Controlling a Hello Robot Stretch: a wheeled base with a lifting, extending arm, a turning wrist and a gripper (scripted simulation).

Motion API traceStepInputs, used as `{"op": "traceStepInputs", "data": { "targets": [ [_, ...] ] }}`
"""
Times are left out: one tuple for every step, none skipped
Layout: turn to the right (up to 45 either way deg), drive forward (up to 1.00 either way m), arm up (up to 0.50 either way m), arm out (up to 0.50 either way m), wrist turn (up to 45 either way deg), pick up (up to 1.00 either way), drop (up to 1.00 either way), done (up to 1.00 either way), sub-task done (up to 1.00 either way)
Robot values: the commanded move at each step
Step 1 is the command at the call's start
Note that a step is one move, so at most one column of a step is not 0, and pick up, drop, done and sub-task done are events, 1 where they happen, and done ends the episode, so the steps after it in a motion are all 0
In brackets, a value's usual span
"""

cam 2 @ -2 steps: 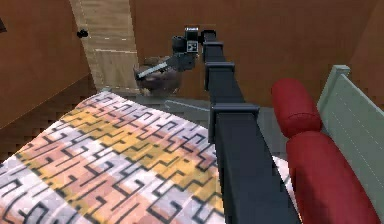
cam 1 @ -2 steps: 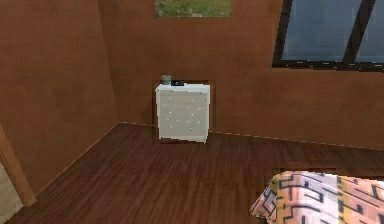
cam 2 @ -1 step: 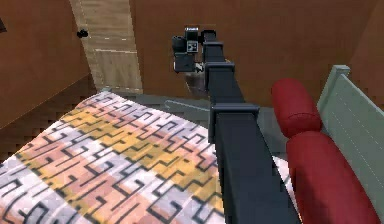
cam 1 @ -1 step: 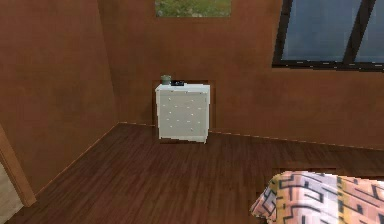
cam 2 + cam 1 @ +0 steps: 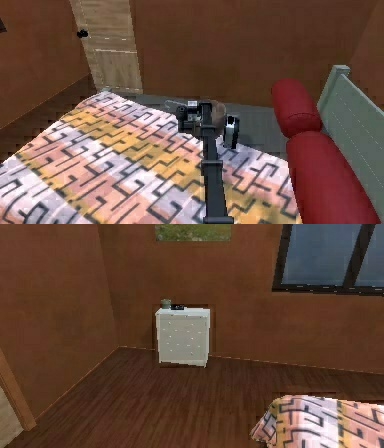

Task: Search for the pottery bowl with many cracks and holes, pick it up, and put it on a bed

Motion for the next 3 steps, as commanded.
{"op": "traceStepInputs", "data": {
  "targets": [
    [0.0, 0.0, -0.32, 0.0, 0.0, 0.0, 0.0, 0.0, 0.0],
    [0.0, 0.0, 0.0, 0.0, 0.0, 0.0, 1.0, 0.0, 0.0],
    [0.0, 0.0, 0.1, 0.0, 0.0, 0.0, 0.0, 0.0, 0.0]
  ]
}}
